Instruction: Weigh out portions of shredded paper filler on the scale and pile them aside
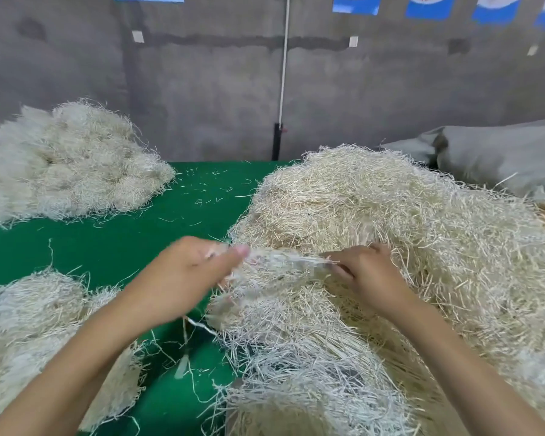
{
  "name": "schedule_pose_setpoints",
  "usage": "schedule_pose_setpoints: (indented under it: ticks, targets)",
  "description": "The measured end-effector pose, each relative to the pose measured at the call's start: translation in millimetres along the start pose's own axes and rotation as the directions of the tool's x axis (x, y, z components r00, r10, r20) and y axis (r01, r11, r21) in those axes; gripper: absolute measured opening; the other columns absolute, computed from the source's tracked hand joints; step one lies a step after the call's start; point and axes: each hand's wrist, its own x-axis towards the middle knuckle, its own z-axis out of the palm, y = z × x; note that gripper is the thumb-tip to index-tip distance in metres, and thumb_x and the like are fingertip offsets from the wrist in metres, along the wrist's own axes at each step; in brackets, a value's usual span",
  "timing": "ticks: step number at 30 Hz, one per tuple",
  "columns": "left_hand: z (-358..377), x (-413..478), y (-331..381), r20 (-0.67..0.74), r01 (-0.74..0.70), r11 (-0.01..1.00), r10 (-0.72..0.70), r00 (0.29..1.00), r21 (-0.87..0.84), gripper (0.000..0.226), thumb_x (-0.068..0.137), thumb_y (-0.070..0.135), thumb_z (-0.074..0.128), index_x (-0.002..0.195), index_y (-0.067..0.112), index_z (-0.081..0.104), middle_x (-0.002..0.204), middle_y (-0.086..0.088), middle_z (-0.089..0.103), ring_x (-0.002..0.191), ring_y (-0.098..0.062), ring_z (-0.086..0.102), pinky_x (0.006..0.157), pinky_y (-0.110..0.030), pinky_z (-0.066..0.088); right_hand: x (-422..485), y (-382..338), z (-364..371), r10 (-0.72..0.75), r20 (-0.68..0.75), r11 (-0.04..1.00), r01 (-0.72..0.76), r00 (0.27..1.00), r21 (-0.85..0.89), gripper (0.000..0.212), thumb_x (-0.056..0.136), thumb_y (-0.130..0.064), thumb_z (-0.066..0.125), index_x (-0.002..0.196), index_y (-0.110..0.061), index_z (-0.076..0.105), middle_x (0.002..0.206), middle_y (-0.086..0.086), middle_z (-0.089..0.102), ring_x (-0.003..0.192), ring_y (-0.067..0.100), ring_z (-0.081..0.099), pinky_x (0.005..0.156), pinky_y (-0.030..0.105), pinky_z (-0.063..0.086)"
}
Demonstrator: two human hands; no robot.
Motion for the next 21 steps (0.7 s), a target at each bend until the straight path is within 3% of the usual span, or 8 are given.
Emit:
schedule_pose_setpoints:
  ticks: [2, 3, 6, 8, 11, 14, 16, 21]
  targets:
    - [-6, 1, 0, -0.331, -0.004, 0.987, -0.049, 0.942, -0.158, 0.059, 0.088, 0.076, 0.037, 0.06, 0.027, 0.055, 0.043, 0.008, 0.042, 0.035, -0.004, 0.033, 0.038, -0.018, 0.033, -1, 2, 4, 0.01, 0.038, 1.0, -0.009, 0.999, -0.019, 0.022, 0.095, -0.033, 0.05, 0.087, -0.026, 0.07, 0.062, -0.016, 0.054, 0.062, -0.006, 0.051, 0.079, 0.013, 0.039]
    - [-8, 3, -2, -0.454, 0.027, 0.963, -0.151, 0.878, -0.267, 0.058, 0.09, 0.073, 0.036, 0.061, 0.026, 0.056, 0.046, 0.008, 0.044, 0.037, -0.005, 0.035, 0.04, -0.021, 0.034, -1, 5, 7, 0.023, 0.055, 0.999, -0.021, 0.998, -0.035, 0.021, 0.097, -0.027, 0.053, 0.08, -0.025, 0.065, 0.062, -0.014, 0.055, 0.063, -0.003, 0.053, 0.078, 0.02, 0.047]
    - [-20, 13, -9, -0.588, 0.012, 0.815, -0.429, 0.685, -0.58, 0.048, 0.098, 0.062, 0.035, 0.073, 0.027, 0.055, 0.063, 0.008, 0.052, 0.05, -0.005, 0.042, 0.056, -0.028, 0.036, -9, 16, 13, 0.149, 0.101, 0.981, -0.135, 0.984, -0.136, 0.019, 0.097, -0.02, 0.059, 0.081, -0.028, 0.063, 0.083, -0.008, 0.065, 0.08, 0.007, 0.06, 0.097, 0.049, 0.05]
    - [-29, 18, -13, -0.597, -0.021, 0.752, -0.506, 0.622, -0.659, 0.044, 0.1, 0.056, 0.033, 0.077, 0.026, 0.054, 0.077, 0.012, 0.058, 0.063, -0.003, 0.046, 0.073, -0.03, 0.035, -16, 21, 15, 0.232, 0.161, 0.958, -0.197, 0.959, -0.207, 0.019, 0.097, -0.017, 0.057, 0.103, -0.029, 0.07, 0.102, -0.002, 0.066, 0.094, 0.009, 0.06, 0.111, 0.052, 0.038]
    - [-24, 25, -5, -0.504, 0.116, 0.808, -0.465, 0.728, -0.578, 0.042, 0.103, 0.052, 0.031, 0.081, 0.025, 0.055, 0.088, 0.024, 0.058, 0.084, 0.011, 0.048, 0.091, -0.029, 0.031, -20, 12, 6, 0.19, 0.23, 0.969, -0.144, 0.954, -0.202, 0.027, 0.094, -0.017, 0.055, 0.115, -0.032, 0.064, 0.113, -0.007, 0.063, 0.115, 0.012, 0.052, 0.111, 0.05, 0.039]
    - [-3, 27, 13, -0.296, 0.116, 0.748, -0.393, 0.871, -0.653, 0.031, 0.102, 0.05, 0.035, 0.086, 0.029, 0.051, 0.093, 0.024, 0.069, 0.098, 0.012, 0.059, 0.09, -0.02, 0.042, -18, -17, -24, 0.169, 0.224, 0.965, -0.115, 0.96, -0.237, 0.063, 0.091, -0.049, 0.05, 0.149, -0.045, 0.025, 0.154, -0.017, 0.02, 0.15, 0.02, 0.012, 0.12, 0.053, -0.001]
    - [9, 28, 23, -0.242, 0.101, 0.707, -0.368, 0.898, -0.699, 0.03, 0.098, 0.055, 0.039, 0.084, 0.031, 0.05, 0.075, 0.022, 0.07, 0.077, 0.009, 0.064, 0.076, -0.02, 0.049, -18, -44, -50, 0.082, 0.085, 0.986, -0.068, 0.993, -0.153, 0.073, 0.087, -0.064, 0.034, 0.151, -0.049, 0.003, 0.157, -0.021, 0.001, 0.149, 0.01, -0.003, 0.115, 0.042, -0.011]
    - [31, 25, 60, -0.202, 0.036, 0.82, -0.183, 0.962, -0.571, 0.051, 0.094, 0.065, 0.031, 0.069, 0.028, 0.058, 0.069, 0.023, 0.04, 0.058, 0.005, 0.052, 0.077, -0.029, 0.041, -20, -115, -93, 0.008, -0.102, 0.854, 0.046, 0.995, 0.518, 0.076, 0.077, -0.078, 0.049, 0.141, -0.066, 0.01, 0.147, -0.039, 0.027, 0.124, -0.02, 0.038, 0.104, 0.032, 0.042]
